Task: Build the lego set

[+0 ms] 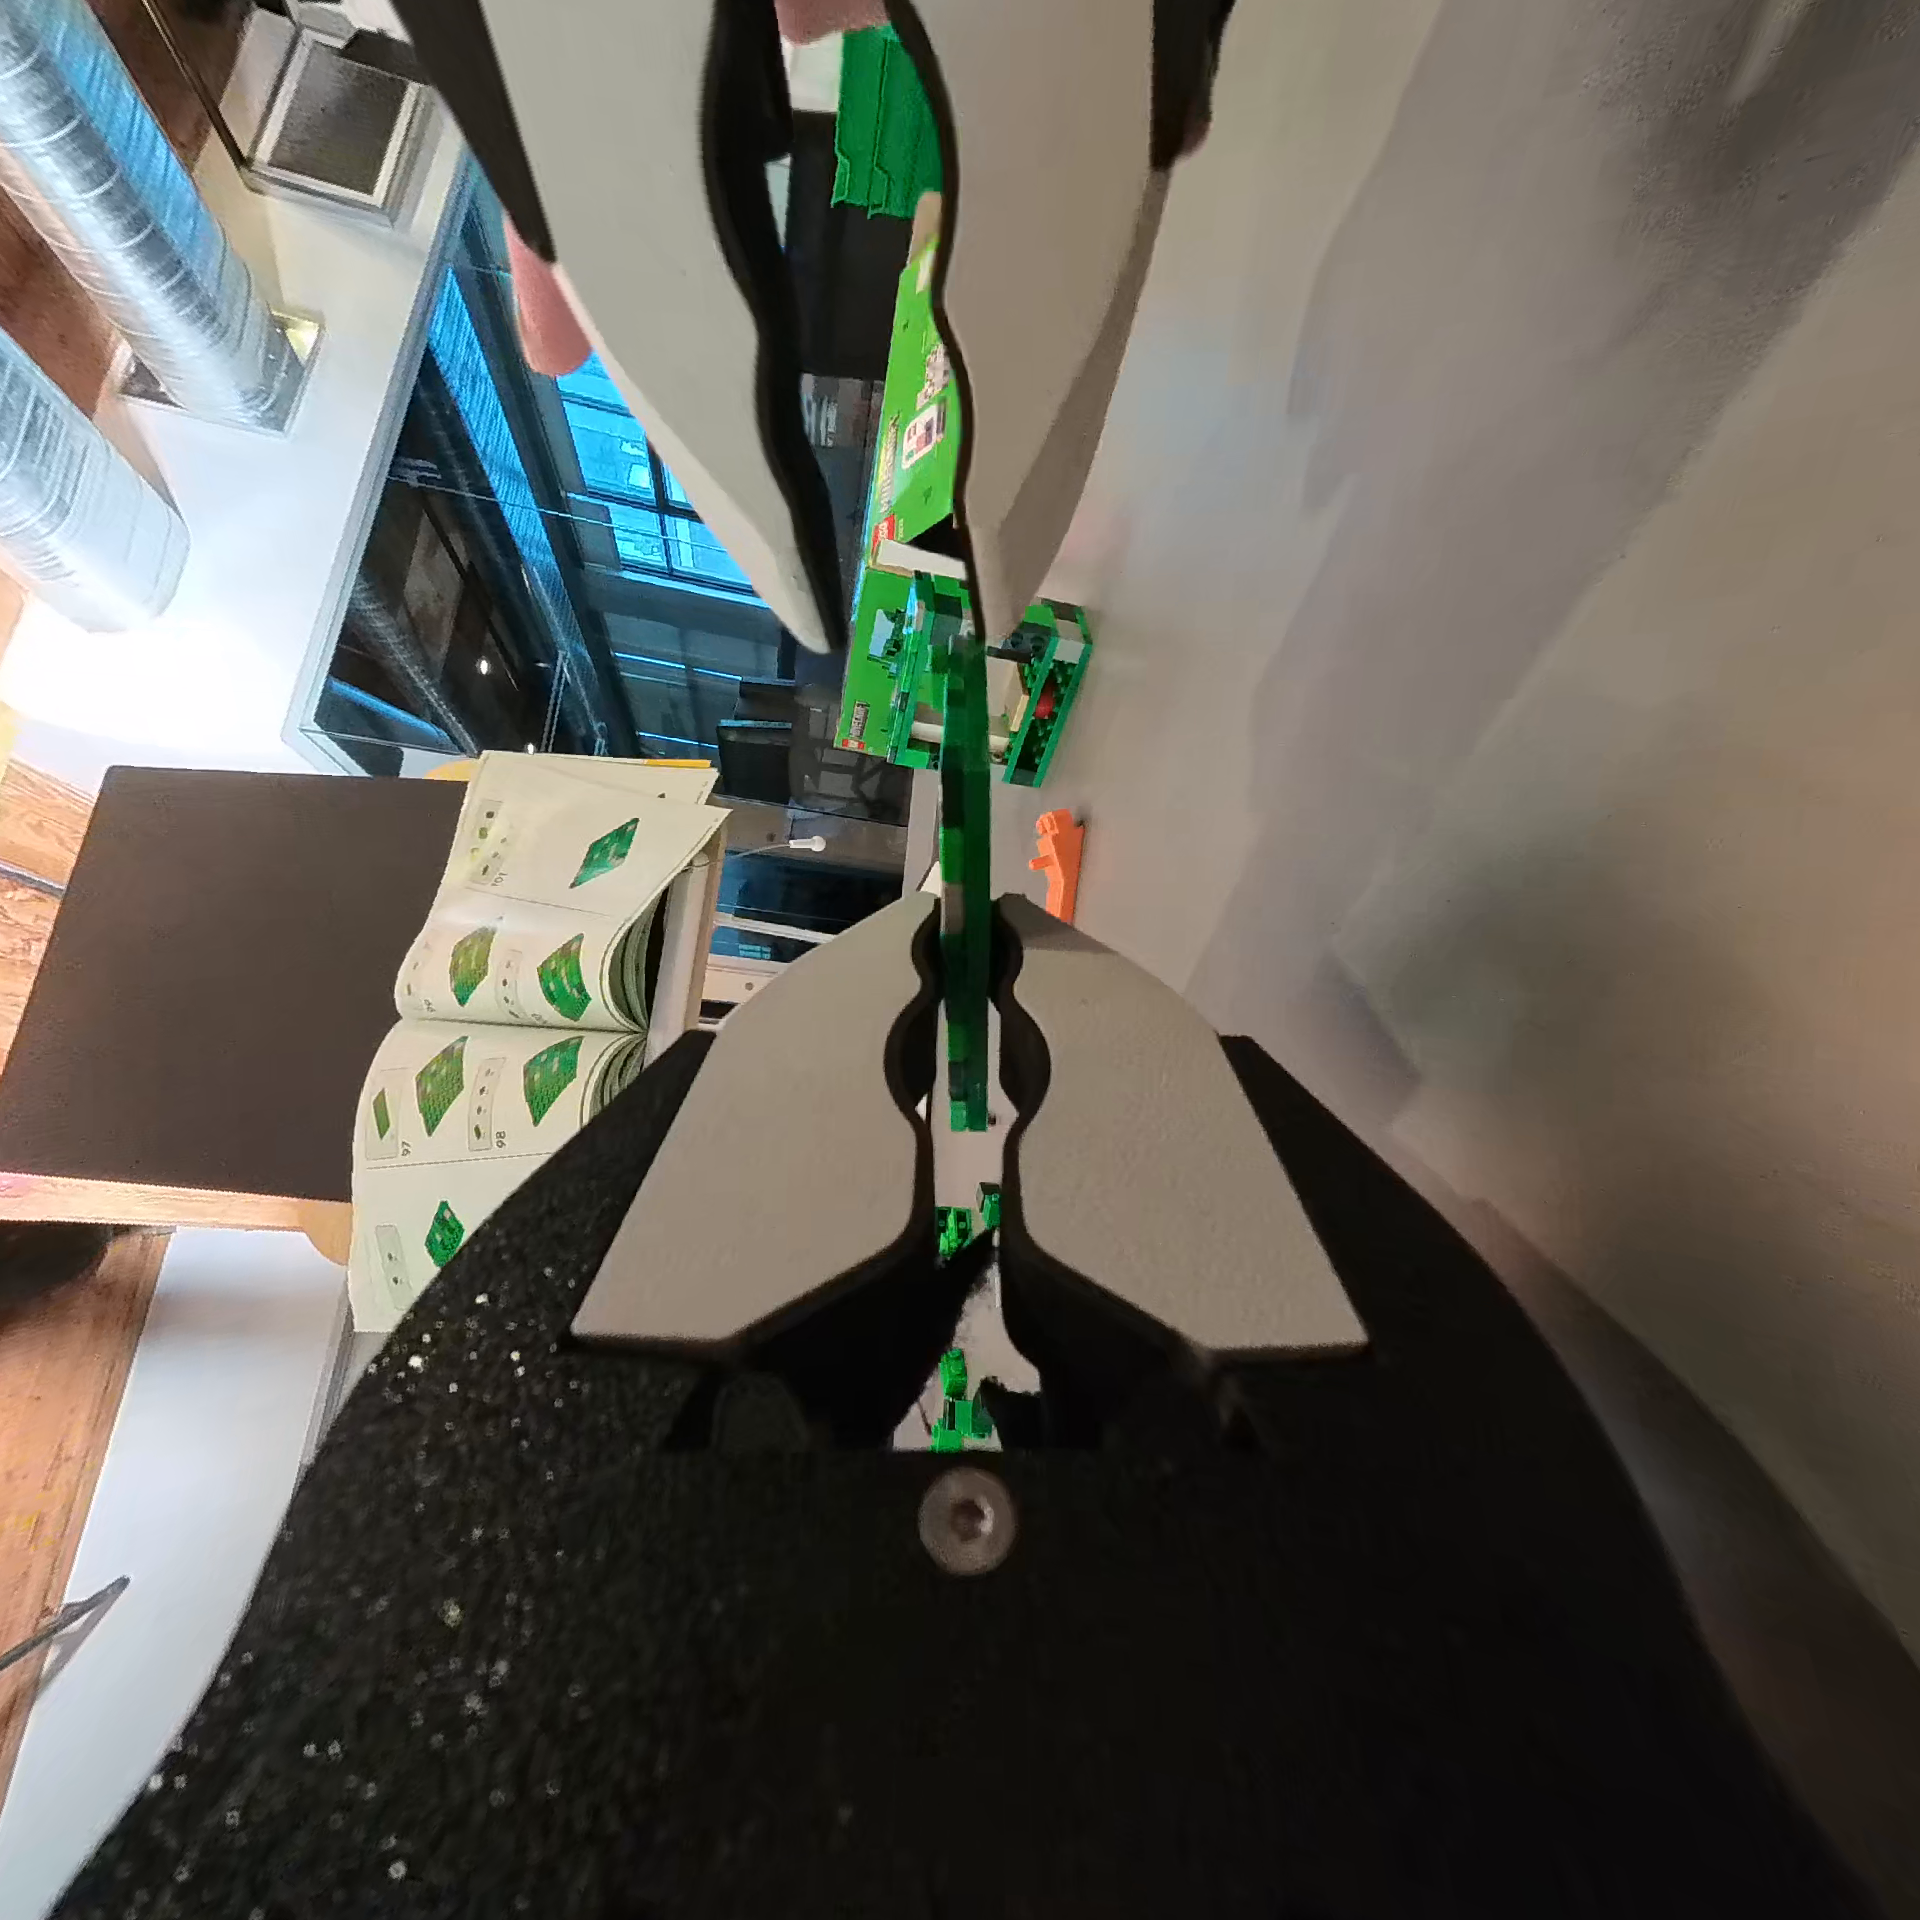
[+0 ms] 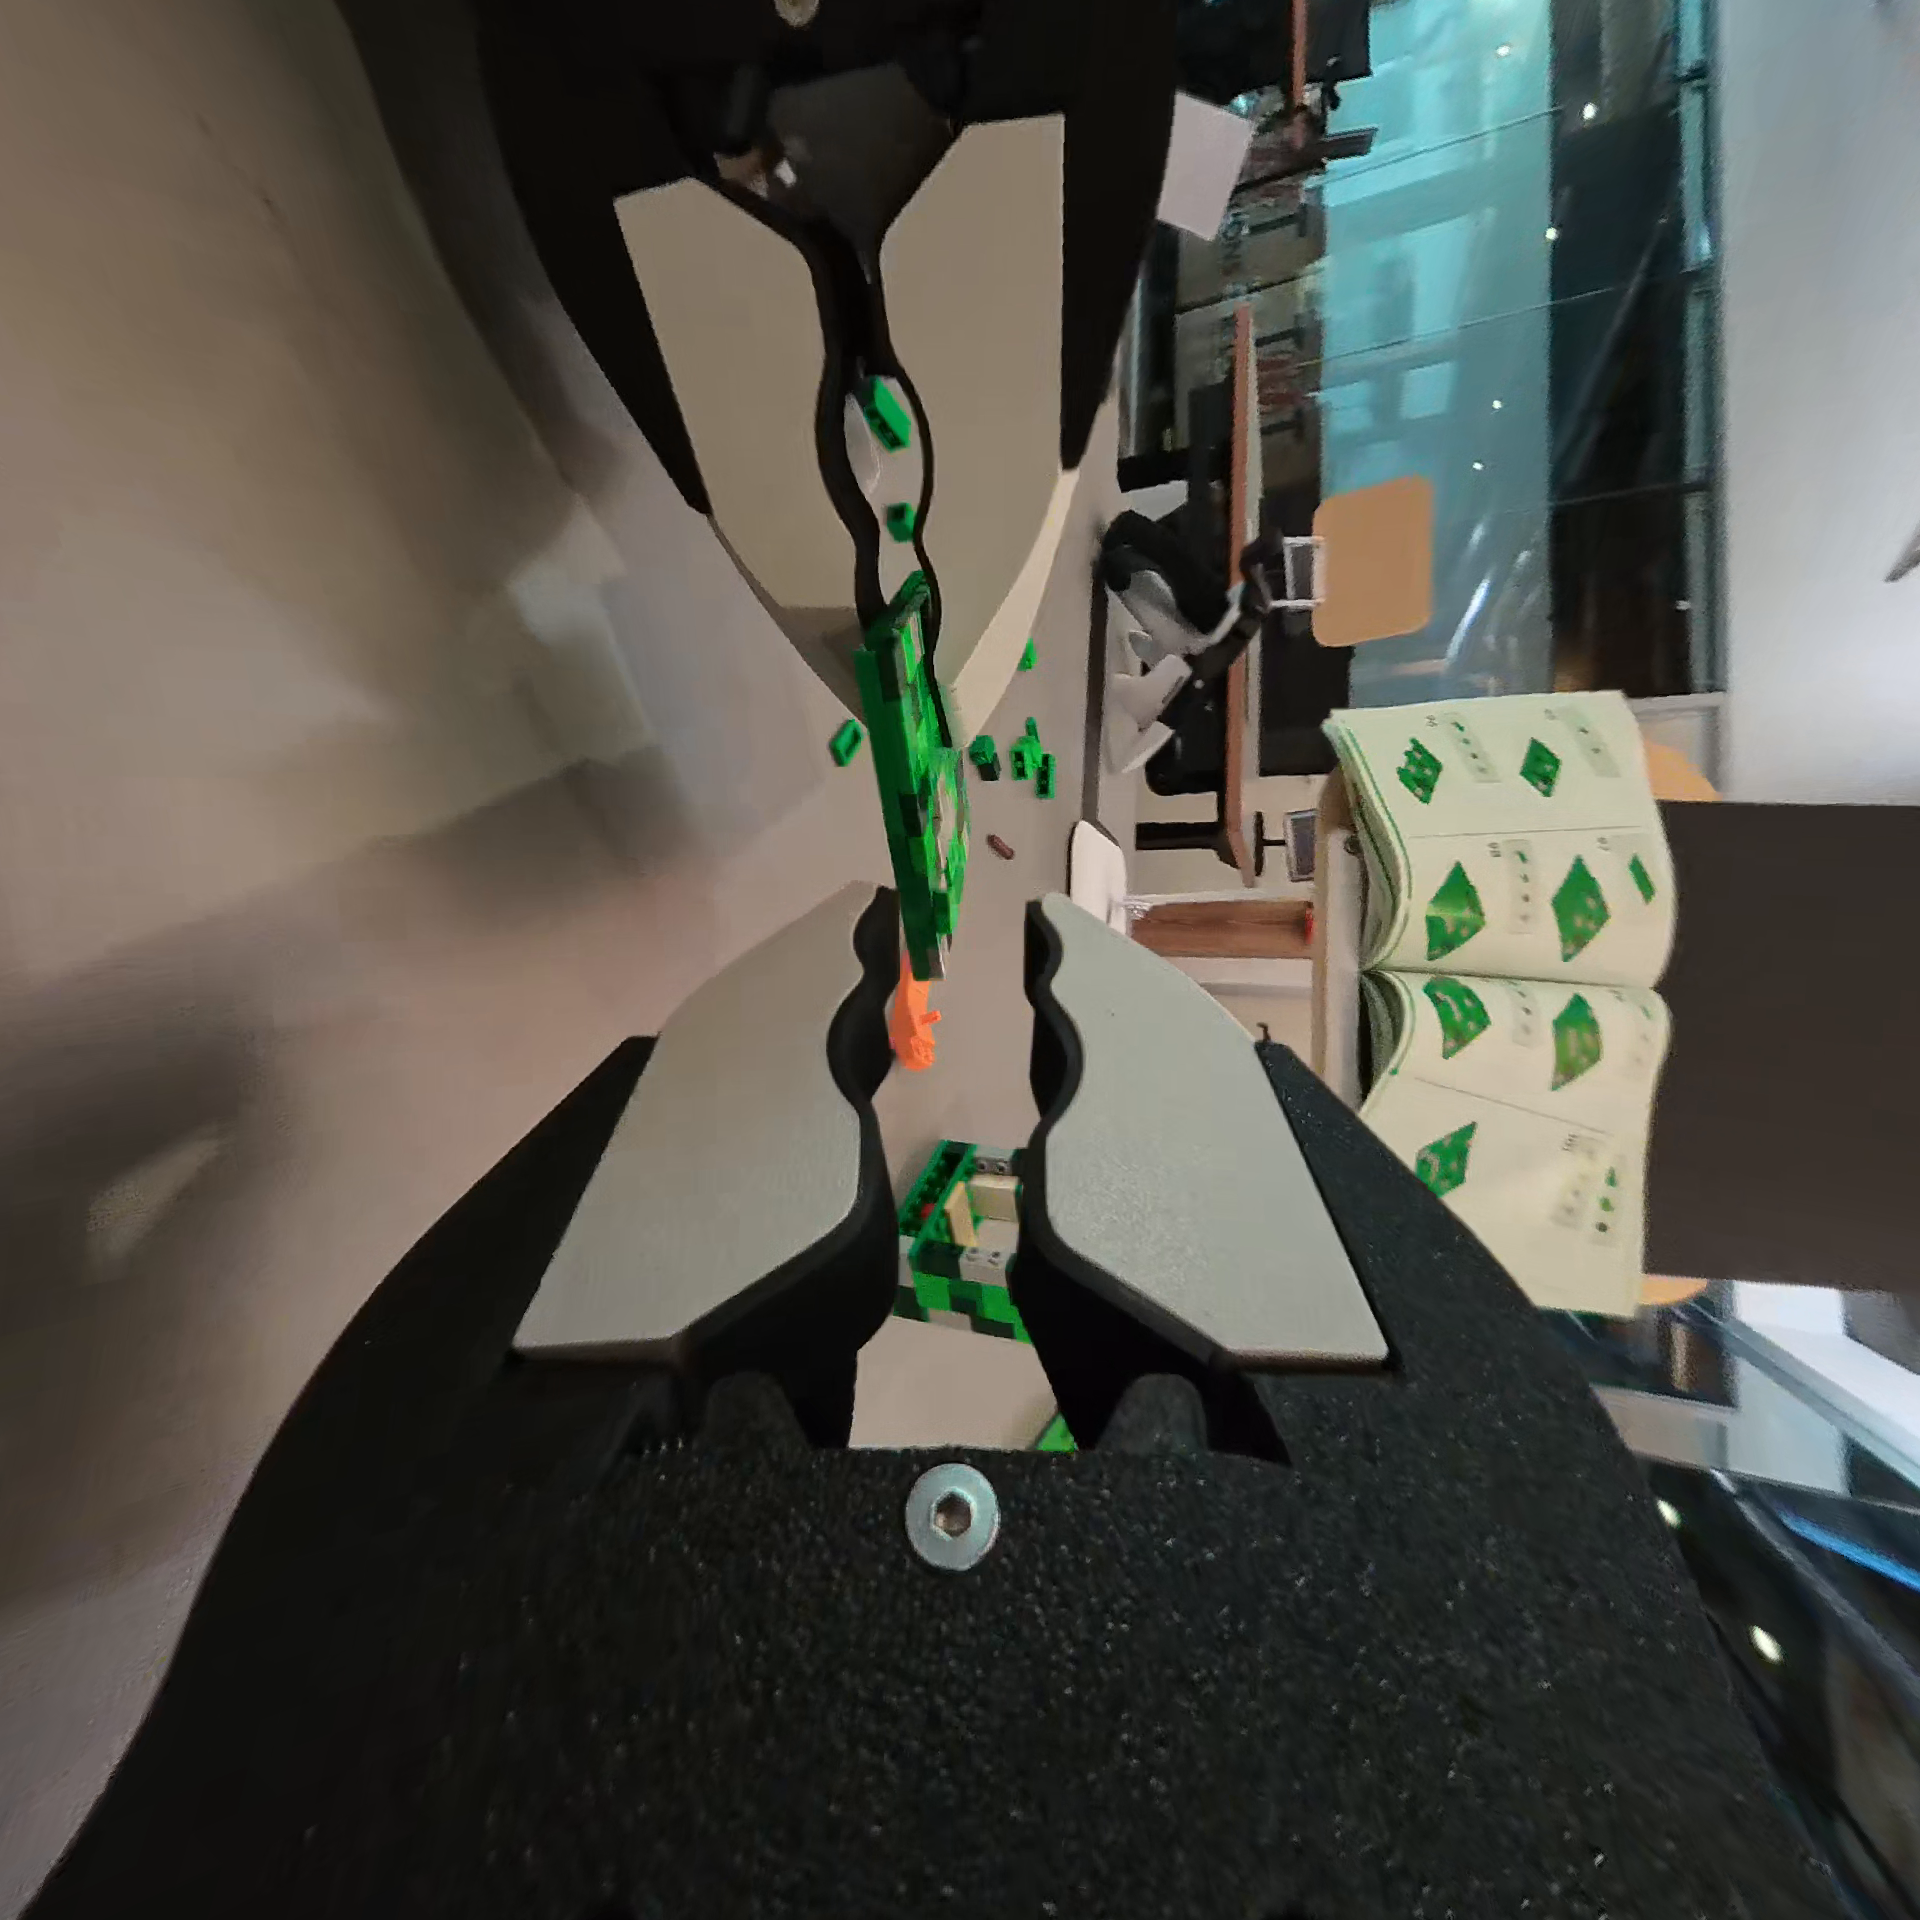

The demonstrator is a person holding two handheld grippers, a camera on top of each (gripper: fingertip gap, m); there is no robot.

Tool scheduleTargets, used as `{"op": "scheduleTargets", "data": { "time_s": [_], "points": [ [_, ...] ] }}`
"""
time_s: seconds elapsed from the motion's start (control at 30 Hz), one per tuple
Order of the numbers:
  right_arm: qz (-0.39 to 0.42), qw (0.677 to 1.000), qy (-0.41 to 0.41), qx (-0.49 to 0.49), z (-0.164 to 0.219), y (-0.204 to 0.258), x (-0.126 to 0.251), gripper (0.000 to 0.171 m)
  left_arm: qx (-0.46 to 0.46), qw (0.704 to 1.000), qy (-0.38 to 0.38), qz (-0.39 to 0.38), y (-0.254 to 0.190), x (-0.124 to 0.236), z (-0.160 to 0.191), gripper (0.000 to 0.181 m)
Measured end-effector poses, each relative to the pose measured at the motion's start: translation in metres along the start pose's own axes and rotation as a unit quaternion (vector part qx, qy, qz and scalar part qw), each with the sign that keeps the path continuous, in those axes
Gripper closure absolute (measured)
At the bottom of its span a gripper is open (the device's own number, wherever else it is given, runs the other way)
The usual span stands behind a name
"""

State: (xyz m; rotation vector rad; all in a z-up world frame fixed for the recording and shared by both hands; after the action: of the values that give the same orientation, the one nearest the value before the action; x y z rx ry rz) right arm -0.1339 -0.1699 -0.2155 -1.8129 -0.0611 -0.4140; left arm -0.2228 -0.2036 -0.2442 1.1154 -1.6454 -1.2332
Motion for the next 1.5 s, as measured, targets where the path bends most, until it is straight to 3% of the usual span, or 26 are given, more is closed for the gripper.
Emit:
{"op": "scheduleTargets", "data": {
  "time_s": [0.2,0.6,0.87,1.5],
  "points": [
    [0.004,1.0,0.006,0.003,0.005,0.005,-0.007,0.158,-0.001,1.0,0.003,0.003,-0.001,0.001,0.0,0.175],
    [-0.008,0.999,0.017,0.042,0.009,0.011,-0.01,0.15,0.002,1.0,0.001,0.007,-0.003,0.002,0.001,0.175],
    [0.001,0.998,0.006,0.056,0.009,0.014,-0.015,0.156,0.001,1.0,-0.01,0.011,-0.005,0.003,-0.003,0.175],
    [-0.002,0.99,-0.128,0.066,0.007,0.016,-0.009,0.161,0.01,0.998,-0.057,0.021,-0.007,0.005,-0.013,0.175]
  ]
}}
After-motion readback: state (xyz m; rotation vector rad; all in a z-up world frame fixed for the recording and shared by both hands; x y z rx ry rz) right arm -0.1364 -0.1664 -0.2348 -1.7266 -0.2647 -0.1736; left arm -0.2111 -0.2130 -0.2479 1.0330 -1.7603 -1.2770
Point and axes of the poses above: each gripper's, where its closed fingertips meet, x back along the fingers, z out of its underside, y = z × x across the jaws, the point moved 5 cm from there along x, back along the fingers, and after that the axes turned 5 degrees about -y, right-handed, at the moved point
